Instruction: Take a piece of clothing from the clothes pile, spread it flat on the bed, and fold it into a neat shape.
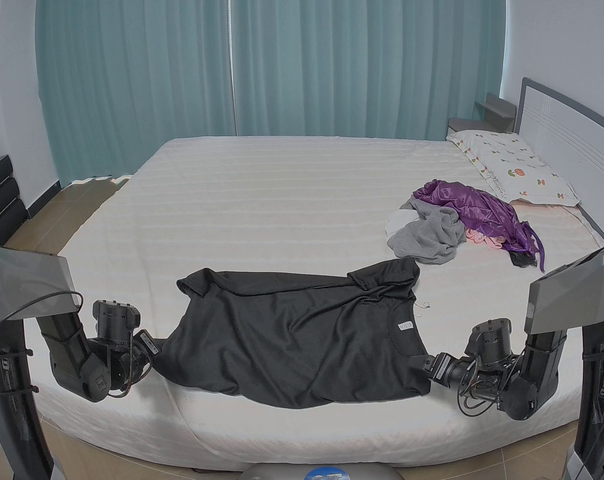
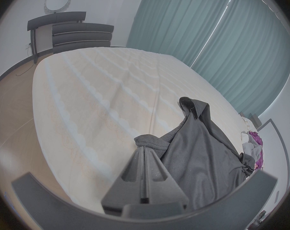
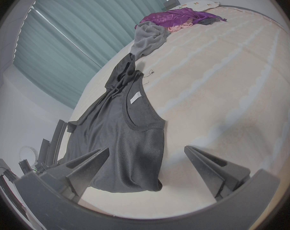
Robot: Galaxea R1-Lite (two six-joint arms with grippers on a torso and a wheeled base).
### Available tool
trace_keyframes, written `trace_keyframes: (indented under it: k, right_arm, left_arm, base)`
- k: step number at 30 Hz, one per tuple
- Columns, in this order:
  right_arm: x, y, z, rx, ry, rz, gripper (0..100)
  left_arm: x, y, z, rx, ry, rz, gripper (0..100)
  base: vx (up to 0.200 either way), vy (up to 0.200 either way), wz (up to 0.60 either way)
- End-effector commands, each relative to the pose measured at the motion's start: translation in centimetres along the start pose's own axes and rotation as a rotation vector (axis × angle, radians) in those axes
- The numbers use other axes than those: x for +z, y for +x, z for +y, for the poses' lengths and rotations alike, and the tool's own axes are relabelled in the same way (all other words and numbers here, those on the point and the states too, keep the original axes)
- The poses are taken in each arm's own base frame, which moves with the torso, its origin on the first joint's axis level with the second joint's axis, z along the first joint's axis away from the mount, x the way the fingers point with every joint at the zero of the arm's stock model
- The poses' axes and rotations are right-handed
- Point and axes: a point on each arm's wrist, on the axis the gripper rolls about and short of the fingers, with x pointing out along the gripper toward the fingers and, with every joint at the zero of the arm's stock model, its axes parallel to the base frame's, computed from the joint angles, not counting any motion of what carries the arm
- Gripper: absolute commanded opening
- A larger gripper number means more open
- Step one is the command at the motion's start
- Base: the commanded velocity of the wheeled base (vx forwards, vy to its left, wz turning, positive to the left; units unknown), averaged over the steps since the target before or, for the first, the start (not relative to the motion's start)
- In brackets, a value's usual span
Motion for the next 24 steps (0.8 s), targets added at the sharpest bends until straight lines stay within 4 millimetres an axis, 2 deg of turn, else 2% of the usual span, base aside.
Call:
trace_keyframes:
  k: [1,3,4,12,18,19,21,23,24]
  right_arm:
    - [-0.8,1.7,-0.3,-0.012,-0.028,0.026,100]
    - [-0.9,2.3,-0.4,-0.013,-0.043,0.026,100]
    - [-0.8,2.4,-0.4,-0.011,-0.045,0.022,0]
    - [0.7,2.8,0.8,0.034,-0.041,-0.045,0]
    - [3.8,2.8,2.4,0.099,-0.023,-0.151,0]
    - [3.8,2.8,2.4,0.099,-0.023,-0.151,0]
    - [5.4,3.3,2.9,0.117,-0.015,-0.196,0]
    - [5.6,3.5,3.0,0.118,-0.014,-0.2,0]
    - [6.7,4.3,3.1,0.105,-0.005,-0.206,0]
  left_arm:
    - [0.5,-0.4,-0.2,-0.012,-0.007,-0.015,0]
    - [0.5,-0.4,-0.2,-0.012,-0.007,-0.015,0]
    - [0.5,-0.4,-0.2,-0.011,-0.008,-0.016,0]
    - [0.2,-0.1,-0.1,-0.006,-0.003,-0.007,0]
    - [0.2,-0.1,0.0,-0.006,-0.004,-0.007,0]
    - [0.2,-0.1,0.0,-0.006,-0.004,-0.007,0]
    - [0.3,-0.1,-0.1,-0.009,-0.006,-0.012,0]
    - [0.2,-0.1,-0.1,-0.009,-0.006,-0.01,0]
    - [0.2,0.0,-0.1,-0.008,-0.005,-0.009,0]
  base:
    - [0.0,0.0,0.0]
    - [0.0,0.0,0.0]
    - [0.0,0.0,0.0]
    - [0.0,0.0,0.0]
    - [0.0,0.0,0.0]
    - [0.0,0.0,0.0]
    - [0.0,0.0,0.0]
    - [0.0,0.0,0.0]
    - [0.0,0.0,0.0]
